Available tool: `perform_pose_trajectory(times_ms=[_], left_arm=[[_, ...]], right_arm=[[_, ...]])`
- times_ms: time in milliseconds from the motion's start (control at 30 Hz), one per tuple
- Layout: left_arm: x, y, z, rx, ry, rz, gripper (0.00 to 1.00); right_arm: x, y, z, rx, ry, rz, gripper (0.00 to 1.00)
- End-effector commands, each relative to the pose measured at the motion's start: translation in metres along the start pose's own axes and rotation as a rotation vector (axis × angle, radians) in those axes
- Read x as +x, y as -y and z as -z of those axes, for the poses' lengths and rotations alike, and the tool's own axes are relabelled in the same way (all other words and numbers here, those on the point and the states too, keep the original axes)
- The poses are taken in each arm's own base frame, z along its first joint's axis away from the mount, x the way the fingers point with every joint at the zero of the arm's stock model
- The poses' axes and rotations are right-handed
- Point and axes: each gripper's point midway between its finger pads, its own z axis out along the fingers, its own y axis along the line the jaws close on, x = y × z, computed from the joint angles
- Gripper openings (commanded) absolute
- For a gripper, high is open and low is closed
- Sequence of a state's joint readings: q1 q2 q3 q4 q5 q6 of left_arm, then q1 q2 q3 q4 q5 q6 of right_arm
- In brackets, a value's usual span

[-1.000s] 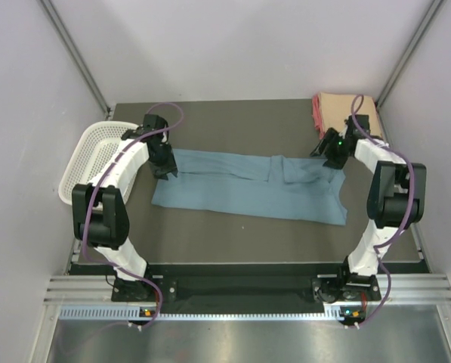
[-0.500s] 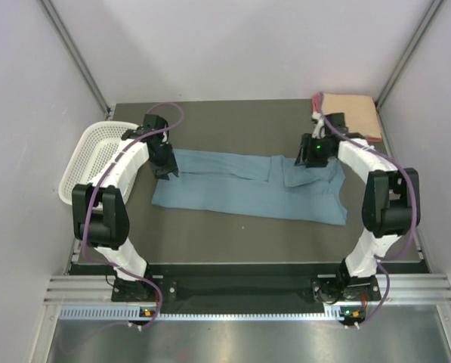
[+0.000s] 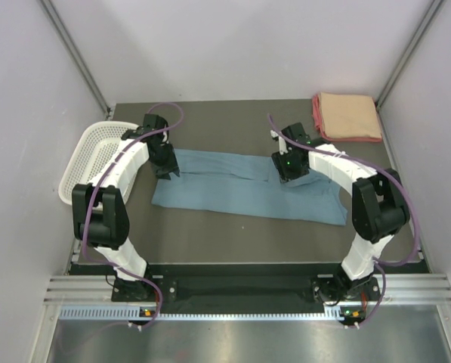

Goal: Fold and stack the t-shirts
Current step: Fold the tshirt

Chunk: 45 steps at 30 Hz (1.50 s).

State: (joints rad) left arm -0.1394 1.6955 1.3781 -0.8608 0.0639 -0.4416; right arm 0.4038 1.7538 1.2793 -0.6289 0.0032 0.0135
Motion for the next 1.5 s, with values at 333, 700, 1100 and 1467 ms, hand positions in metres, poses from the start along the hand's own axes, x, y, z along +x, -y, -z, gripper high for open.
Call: perform_pose_trajectory(times_ms=[333, 700, 1100, 1467], left_arm=[[-0.002, 0.002, 0.007, 0.016, 0.018, -0.026, 0.41], [-0.001, 0.002, 0.004, 0.012, 0.010, -0.034, 0.41], [-0.005, 0.005, -0.001, 0.020, -0.004, -0.042, 0.41], [-0.005, 0.000, 0.000, 0.007, -0.008, -0.043, 0.41]], right_arm=[[0.003, -0.003, -0.015, 0.089, -0.049, 0.105, 0.42], [-0.010, 0.029, -0.011, 0.291, -0.013, 0.101, 0.12], [-0.065, 0.097, 0.018, 0.543, 0.097, -0.064, 0.00], [-0.045, 0.165, 0.025, 0.668, -0.020, -0.234, 0.24]])
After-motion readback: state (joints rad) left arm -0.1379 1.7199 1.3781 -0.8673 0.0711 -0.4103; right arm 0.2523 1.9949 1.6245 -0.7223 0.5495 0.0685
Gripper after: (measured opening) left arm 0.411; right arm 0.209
